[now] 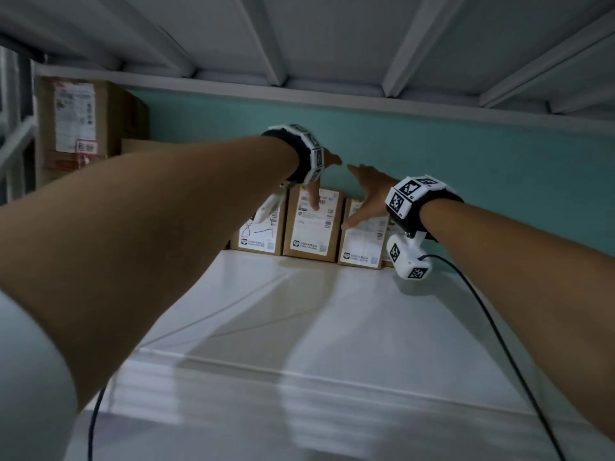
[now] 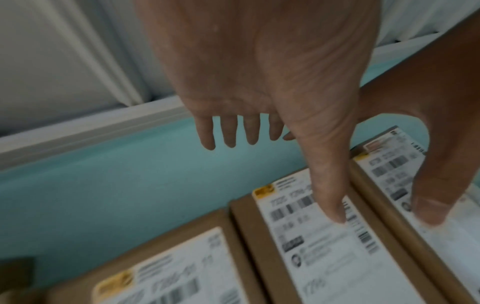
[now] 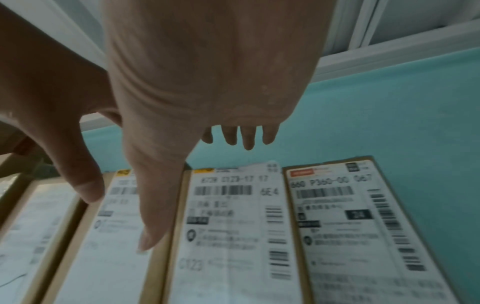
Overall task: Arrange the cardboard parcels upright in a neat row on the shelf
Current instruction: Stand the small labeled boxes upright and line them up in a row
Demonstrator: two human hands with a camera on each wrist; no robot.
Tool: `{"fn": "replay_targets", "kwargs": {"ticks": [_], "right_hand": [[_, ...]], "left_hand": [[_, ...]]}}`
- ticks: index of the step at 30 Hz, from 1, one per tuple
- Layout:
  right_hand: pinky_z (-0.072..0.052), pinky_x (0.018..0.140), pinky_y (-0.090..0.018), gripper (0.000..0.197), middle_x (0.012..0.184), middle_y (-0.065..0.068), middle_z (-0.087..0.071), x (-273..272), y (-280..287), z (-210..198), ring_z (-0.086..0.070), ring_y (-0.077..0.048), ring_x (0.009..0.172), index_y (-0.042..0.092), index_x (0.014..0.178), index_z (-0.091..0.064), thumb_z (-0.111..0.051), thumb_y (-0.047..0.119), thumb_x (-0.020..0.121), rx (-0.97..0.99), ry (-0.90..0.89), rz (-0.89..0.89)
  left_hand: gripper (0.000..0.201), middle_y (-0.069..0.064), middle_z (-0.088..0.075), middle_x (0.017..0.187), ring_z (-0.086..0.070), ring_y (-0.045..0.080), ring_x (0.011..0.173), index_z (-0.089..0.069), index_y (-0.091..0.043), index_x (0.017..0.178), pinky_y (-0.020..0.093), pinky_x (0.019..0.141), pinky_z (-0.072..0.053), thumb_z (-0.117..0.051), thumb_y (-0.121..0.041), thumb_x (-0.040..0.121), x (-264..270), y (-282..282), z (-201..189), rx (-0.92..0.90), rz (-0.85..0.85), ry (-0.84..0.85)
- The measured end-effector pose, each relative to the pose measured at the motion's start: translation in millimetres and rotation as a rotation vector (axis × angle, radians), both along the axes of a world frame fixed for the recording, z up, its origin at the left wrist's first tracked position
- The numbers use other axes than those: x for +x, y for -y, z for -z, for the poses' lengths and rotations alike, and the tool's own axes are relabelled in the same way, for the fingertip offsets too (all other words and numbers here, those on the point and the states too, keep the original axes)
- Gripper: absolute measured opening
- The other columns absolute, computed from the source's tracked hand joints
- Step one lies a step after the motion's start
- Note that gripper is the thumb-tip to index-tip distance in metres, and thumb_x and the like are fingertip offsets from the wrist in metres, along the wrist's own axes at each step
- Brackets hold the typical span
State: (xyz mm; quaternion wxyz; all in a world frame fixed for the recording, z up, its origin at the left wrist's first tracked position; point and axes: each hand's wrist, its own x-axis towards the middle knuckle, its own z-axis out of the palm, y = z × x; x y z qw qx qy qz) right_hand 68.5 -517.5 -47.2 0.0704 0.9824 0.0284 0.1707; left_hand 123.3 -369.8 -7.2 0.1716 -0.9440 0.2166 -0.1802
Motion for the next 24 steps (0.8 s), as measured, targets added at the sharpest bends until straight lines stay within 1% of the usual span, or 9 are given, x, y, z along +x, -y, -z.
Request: {"fn": "replay_targets", "kwargs": {"ticks": [2,3,6,9,12,17,20,22,24], "right_hand": [[-0.015,0.12,-0.045,0.133,0.162,-0.005,0.005,6.2,-12.7,2.3,-0.002,-0.023,0.15,0.025,0.153,0.009,-0.081,0.059,0.061,0.007,-0.028,-0.042],[-0.016,0.119,-0.045,0.133,0.162,-0.005,0.003,9.0,-18.5,4.8,-0.004,-0.023,0.149,0.026,0.153,0.009,-0.082,0.056,0.061,0.018,-0.032,-0.061],[-0.027,0.115,-0.044,0.132,0.161,-0.008,-0.013,18.3,-30.9,12.4,-0.021,-0.026,0.146,0.023,0.153,0.006,-0.086,0.047,0.061,0.05,-0.029,-0.102],[-0.039,0.106,-0.04,0.122,0.152,-0.012,-0.033,28.8,-38.6,20.0,-0.039,-0.029,0.136,0.021,0.154,-0.006,-0.086,0.04,0.064,0.087,-0.009,-0.093],[-0.047,0.095,-0.037,0.103,0.136,-0.013,-0.047,36.4,-43.7,22.7,-0.051,-0.031,0.121,0.018,0.147,-0.026,-0.086,0.034,0.065,0.108,0.033,-0.087],[-0.046,0.097,-0.042,0.102,0.139,-0.015,-0.036,37.6,-50.0,22.5,-0.047,-0.035,0.124,0.02,0.148,-0.022,-0.084,0.034,0.069,0.113,0.007,-0.011],[-0.042,0.103,-0.041,0.109,0.149,-0.014,-0.03,33.4,-48.4,22.0,-0.041,-0.033,0.132,0.02,0.152,-0.015,-0.084,0.034,0.068,0.151,0.025,-0.024],[-0.033,0.111,-0.039,0.115,0.157,-0.011,-0.021,26.2,-40.9,16.7,-0.029,-0.029,0.141,0.021,0.154,-0.009,-0.085,0.034,0.068,0.234,0.029,-0.061],[-0.026,0.114,-0.037,0.117,0.16,-0.007,-0.013,15.7,-29.9,7.5,-0.02,-0.026,0.146,0.025,0.154,-0.006,-0.084,0.038,0.068,0.326,0.022,-0.077]], "left_hand": [[0.157,0.001,-0.019,0.16,-0.032,0.031,0.141,0.001,-0.038,0.151,0.052,0.11,-0.033,-0.072,-0.085,0.021,35.6,-16.7,0.6,0.016,-0.033,0.024],[0.153,0.0,-0.024,0.158,-0.038,0.03,0.137,0.001,-0.044,0.149,0.051,0.106,-0.038,-0.072,-0.087,0.022,61.6,-21.0,2.8,0.017,-0.067,0.02],[0.131,0.003,-0.028,0.156,-0.045,0.031,0.131,-0.001,-0.042,0.15,0.051,0.099,-0.046,-0.081,-0.057,0.047,88.2,-38.1,9.9,0.038,-0.119,-0.044],[0.137,0.005,-0.026,0.157,-0.04,0.032,0.136,-0.001,-0.028,0.154,0.051,0.104,-0.041,-0.088,-0.055,0.051,42.3,-56.7,20.7,0.109,-0.144,-0.013],[0.116,0.009,-0.029,0.156,-0.035,0.03,0.139,-0.013,-0.019,0.155,0.046,0.109,-0.035,-0.082,-0.048,0.067,27.8,-61.8,21.5,0.091,-0.143,0.044],[0.095,0.007,-0.056,0.135,-0.054,0.028,0.122,-0.046,-0.014,0.141,0.046,0.099,-0.046,-0.081,-0.056,0.063,22.6,-60.9,21.8,0.088,-0.173,0.035],[0.083,0.008,-0.058,0.132,-0.059,0.028,0.117,-0.052,-0.015,0.135,0.046,0.095,-0.051,-0.086,-0.039,0.064,15.5,-60.3,22.8,0.0,-0.212,-0.08],[0.099,0.006,-0.066,0.121,-0.063,0.027,0.11,-0.056,-0.021,0.131,0.042,0.087,-0.054,-0.091,-0.047,0.042,36.3,-55.1,18.5,-0.048,-0.206,-0.155],[0.116,-0.015,-0.072,0.094,-0.064,0.025,0.107,-0.054,-0.04,0.125,0.039,0.084,-0.052,-0.085,-0.05,0.014,73.3,-48.7,13.1,-0.087,-0.195,-0.157]]}}
